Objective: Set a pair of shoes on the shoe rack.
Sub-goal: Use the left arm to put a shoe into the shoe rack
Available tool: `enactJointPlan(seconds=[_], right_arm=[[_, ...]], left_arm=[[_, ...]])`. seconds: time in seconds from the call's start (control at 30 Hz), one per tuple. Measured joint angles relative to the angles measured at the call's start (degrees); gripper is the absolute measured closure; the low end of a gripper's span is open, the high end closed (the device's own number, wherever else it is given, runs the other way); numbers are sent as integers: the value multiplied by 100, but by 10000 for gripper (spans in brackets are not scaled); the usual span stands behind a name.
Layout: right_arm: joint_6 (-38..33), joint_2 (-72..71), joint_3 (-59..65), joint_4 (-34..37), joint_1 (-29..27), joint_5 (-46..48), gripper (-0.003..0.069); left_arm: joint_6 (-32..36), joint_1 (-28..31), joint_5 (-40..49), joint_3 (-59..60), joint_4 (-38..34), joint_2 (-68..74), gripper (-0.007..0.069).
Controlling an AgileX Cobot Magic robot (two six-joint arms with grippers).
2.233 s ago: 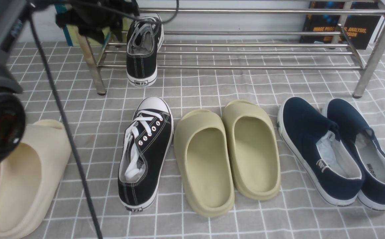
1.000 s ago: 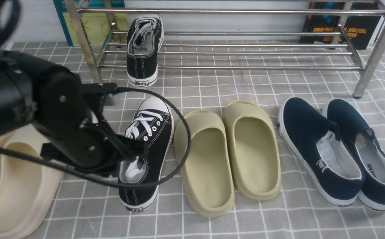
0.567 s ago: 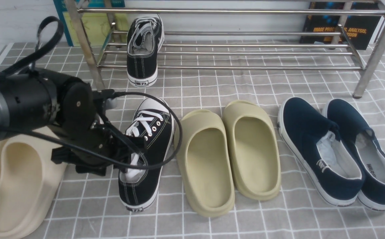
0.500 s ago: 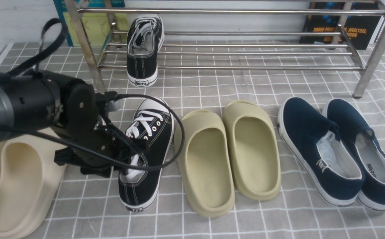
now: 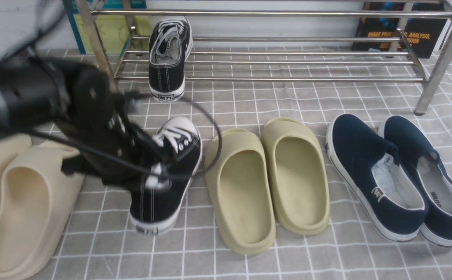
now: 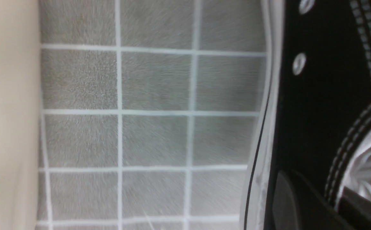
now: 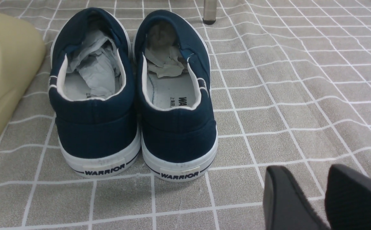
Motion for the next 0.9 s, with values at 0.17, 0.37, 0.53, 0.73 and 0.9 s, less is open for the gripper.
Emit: enactJointPlan(seconds=[0.17, 0.37, 0.53, 0.73, 0.9], right_arm=[[0, 0, 0, 0, 0, 0, 419], [0, 0, 0, 0, 0, 0, 419], [0, 0, 0, 0, 0, 0, 419], [0, 0, 0, 0, 0, 0, 419], [0, 0, 0, 0, 0, 0, 419]], left_arm=[[111, 0, 68, -730, -250, -87, 638], [152, -6, 1, -1318, -651, 503, 638], [173, -6, -93, -1711, -790, 1138, 638], [-7, -6, -499, -2554, -802, 1739, 638], [-146, 61, -560, -3312, -802, 2180, 638]])
